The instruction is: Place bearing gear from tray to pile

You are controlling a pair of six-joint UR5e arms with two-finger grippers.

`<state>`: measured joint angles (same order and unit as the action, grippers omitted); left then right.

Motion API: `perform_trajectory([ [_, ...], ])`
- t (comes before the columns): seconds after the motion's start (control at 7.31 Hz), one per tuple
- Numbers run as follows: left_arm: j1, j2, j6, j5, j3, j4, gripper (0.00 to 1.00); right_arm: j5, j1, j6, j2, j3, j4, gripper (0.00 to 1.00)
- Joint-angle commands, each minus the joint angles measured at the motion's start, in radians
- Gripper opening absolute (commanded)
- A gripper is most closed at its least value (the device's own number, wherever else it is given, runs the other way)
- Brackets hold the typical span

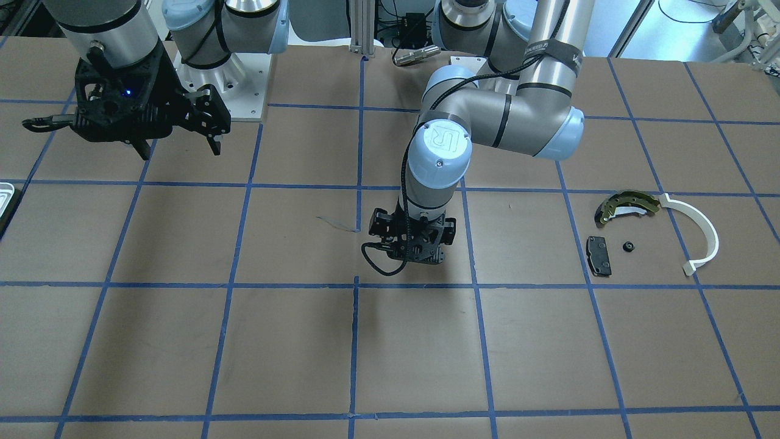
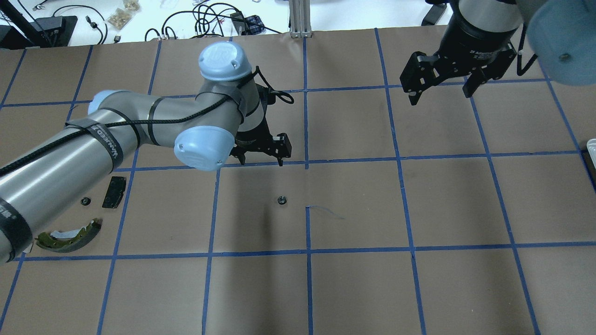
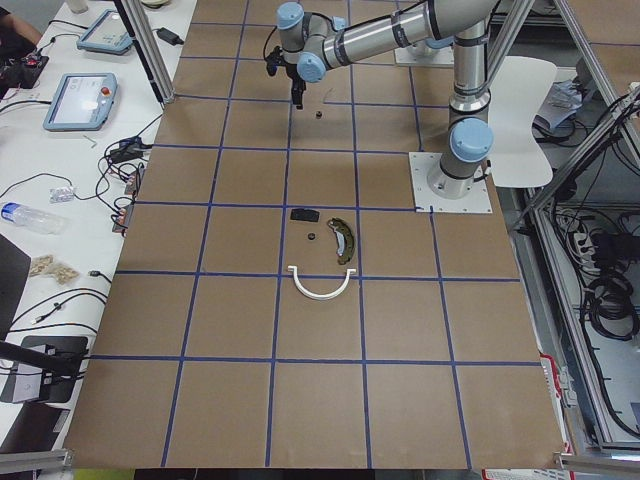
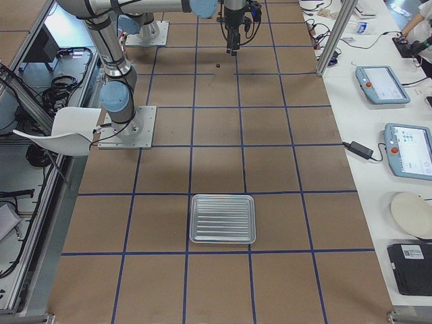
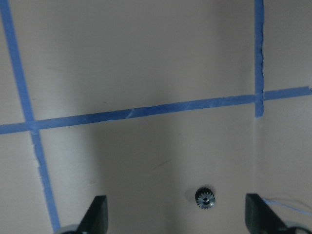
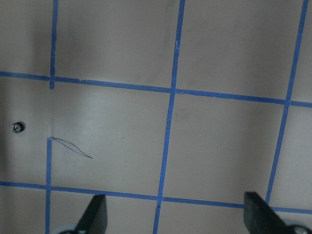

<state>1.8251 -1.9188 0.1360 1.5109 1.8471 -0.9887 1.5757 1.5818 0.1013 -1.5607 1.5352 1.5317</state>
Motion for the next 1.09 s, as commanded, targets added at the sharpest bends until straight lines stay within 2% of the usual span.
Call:
perform_trajectory([
  [0.0, 0.011, -0.031, 0.005, -0.005, 0.133, 0.207, 1.0, 0.05, 0.0, -0.006, 0.013, -0.038, -0.039, 1.0],
  [0.27, 0.034, -0.037, 0.016, -0.018, 0.136, 0.208, 0.86, 0.037, -0.003, -0.008, 0.014, -0.059, -0.038, 1.0],
  [0.96, 0.049, -0.029, 0.019, -0.017, 0.158, 0.196, 0.71, 0.014, 0.003, -0.068, 0.027, -0.07, -0.034, 1.0],
])
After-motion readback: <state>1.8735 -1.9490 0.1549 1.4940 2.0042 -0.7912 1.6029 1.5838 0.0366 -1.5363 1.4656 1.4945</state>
